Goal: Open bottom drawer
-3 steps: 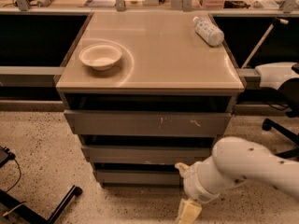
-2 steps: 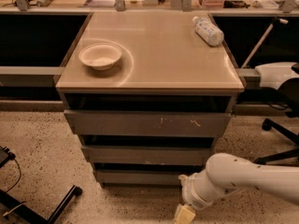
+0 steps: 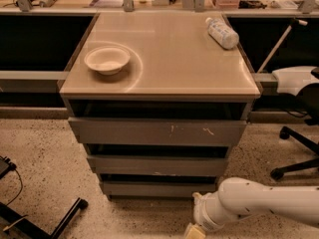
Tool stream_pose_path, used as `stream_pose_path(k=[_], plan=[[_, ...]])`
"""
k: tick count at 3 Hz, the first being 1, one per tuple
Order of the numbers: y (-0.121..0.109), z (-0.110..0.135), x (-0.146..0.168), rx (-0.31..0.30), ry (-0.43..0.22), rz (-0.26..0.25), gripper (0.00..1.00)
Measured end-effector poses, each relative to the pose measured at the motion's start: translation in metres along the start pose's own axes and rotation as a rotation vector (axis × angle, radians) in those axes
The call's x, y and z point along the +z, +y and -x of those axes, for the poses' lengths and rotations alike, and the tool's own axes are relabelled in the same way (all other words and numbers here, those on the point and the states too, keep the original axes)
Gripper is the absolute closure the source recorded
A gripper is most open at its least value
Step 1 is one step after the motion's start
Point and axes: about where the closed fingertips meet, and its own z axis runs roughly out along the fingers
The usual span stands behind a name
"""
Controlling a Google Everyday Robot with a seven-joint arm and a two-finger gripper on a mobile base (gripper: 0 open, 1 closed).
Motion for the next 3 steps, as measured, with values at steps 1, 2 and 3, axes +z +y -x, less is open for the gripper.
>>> stream_pose_path(k=[1, 2, 3], plan=[[-0.044, -0.013, 0.01, 0.043, -0.092, -0.147, 0.0], [-0.112, -0.025, 0.016, 0.068, -0.243, -0.294, 0.0], [-0.139, -0.036, 0.025, 0.113, -0.284, -0.322, 0.0]])
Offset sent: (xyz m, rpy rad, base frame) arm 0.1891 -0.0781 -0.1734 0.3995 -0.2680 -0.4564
